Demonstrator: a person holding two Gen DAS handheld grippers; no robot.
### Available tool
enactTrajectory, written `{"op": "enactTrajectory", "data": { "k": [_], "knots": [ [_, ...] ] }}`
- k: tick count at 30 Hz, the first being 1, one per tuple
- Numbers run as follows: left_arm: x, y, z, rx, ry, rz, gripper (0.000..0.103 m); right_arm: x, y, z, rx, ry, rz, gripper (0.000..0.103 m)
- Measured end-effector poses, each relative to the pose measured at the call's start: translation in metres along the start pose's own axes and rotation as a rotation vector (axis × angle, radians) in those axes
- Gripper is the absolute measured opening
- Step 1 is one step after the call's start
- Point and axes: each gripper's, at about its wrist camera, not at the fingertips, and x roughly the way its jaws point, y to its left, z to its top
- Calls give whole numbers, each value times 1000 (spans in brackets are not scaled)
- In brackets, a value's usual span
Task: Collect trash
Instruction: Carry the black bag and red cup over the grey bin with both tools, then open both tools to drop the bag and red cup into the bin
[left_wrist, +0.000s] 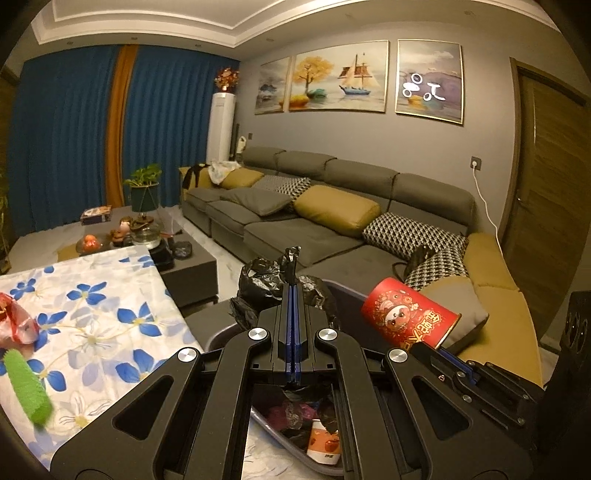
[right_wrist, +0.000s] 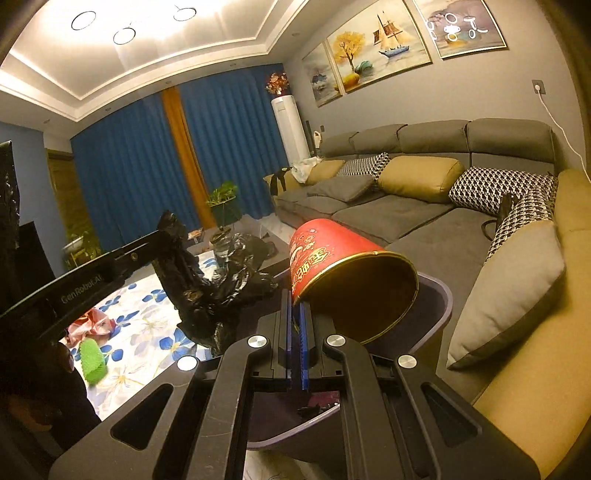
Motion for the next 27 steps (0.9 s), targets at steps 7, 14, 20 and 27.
{"op": "enactTrajectory", "data": {
  "k": [7,14,20,27],
  "knots": [
    [11,-3,-4,4,18,-15,0,5,-4,2,6,10,2,4],
    [21,0,-7,5,39,-29,0,9,0,3,-3,22,3,5],
    [25,5,-7,11,48,-50,11,15,6,4,-13,28,15,6],
    [13,29,-9,-43,16,5,76,13,6,4,14,24,-4,39]
  ]
}}
